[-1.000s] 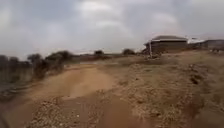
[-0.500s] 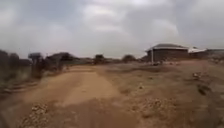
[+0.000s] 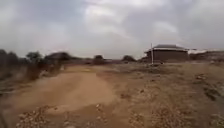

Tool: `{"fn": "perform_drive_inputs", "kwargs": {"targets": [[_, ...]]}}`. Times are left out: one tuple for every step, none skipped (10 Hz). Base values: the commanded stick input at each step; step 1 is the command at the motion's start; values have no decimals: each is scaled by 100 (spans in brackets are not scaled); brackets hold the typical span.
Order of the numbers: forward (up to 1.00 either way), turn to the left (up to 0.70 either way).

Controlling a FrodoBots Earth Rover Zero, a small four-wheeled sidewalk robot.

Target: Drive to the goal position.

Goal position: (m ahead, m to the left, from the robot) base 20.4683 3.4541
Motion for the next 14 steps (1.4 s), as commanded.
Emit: {"fn": "perform_drive_inputs", "kwargs": {"targets": [[50,0],[50,0],[50,0],[50,0],[50,0],[50,0],[50,0],[50,0],[50,0],[50,0],[50,3],[50,15],[50,50],[50,50]]}}
